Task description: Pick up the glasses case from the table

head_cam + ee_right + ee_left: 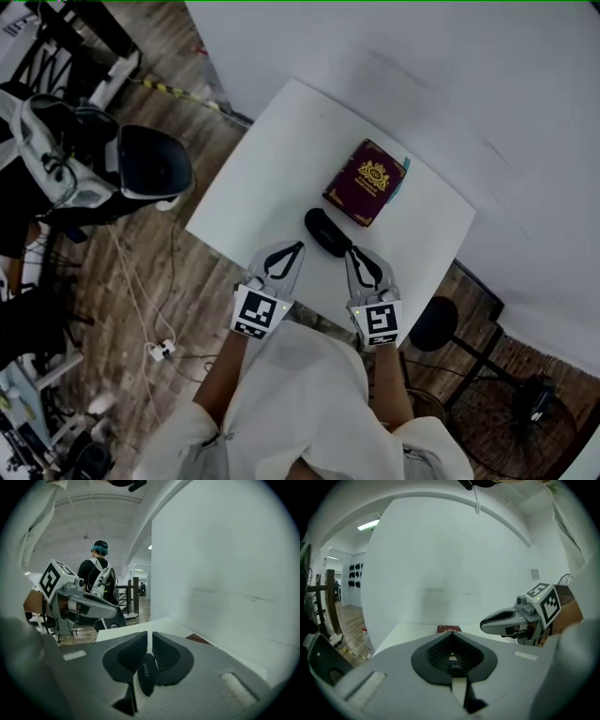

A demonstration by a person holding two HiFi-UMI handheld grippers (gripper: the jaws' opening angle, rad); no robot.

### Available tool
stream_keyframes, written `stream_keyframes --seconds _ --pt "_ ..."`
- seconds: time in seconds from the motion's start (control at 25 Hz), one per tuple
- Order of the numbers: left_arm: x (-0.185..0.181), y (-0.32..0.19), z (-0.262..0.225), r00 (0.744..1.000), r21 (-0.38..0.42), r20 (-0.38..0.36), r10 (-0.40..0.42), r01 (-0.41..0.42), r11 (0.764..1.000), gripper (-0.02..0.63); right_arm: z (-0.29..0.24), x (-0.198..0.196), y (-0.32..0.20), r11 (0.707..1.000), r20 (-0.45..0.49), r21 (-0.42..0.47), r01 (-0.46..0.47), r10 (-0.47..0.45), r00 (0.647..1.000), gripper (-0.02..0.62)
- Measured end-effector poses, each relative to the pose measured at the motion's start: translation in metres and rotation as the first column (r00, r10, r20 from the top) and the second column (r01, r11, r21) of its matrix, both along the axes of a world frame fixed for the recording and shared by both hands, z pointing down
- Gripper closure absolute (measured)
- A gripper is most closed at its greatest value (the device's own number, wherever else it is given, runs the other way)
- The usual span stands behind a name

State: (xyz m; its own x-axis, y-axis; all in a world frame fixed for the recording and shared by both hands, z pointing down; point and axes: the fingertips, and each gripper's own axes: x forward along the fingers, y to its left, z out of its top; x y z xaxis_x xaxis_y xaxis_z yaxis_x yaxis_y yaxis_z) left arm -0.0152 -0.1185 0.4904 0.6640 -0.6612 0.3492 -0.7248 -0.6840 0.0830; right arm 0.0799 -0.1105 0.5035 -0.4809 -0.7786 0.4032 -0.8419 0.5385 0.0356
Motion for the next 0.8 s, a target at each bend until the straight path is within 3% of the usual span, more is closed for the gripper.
stream_keyframes --seconds 0.8 --pt "0.022 -0.033 0.079 0.991 -0.171 0.031 0.13 -0.123 0.977 0.588 0.092 -0.002 -0.029 0.971 -0.139 -0.236 0.026 -0.06 0.988 0.505"
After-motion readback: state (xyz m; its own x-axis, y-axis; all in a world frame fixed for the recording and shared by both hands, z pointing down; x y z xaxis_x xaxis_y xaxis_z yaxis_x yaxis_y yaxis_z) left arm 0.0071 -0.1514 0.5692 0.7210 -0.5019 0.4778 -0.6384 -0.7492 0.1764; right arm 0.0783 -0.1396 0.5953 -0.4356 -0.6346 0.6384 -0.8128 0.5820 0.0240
